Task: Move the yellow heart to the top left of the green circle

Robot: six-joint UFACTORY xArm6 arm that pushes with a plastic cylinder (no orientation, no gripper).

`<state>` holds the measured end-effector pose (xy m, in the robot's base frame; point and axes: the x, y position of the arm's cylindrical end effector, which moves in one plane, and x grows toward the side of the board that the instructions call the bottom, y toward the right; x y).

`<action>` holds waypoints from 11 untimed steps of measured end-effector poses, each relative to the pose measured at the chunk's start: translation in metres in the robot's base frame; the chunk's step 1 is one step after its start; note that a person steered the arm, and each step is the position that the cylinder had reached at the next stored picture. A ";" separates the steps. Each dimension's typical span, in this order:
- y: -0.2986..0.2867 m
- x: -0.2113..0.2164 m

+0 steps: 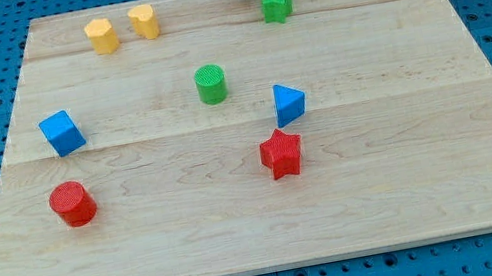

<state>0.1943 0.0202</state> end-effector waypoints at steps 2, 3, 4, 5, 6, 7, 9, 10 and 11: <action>-0.058 -0.002; -0.110 -0.001; -0.157 0.003; -0.159 0.026; -0.156 0.030; -0.125 0.032; -0.089 0.032; 0.007 0.030; 0.057 0.030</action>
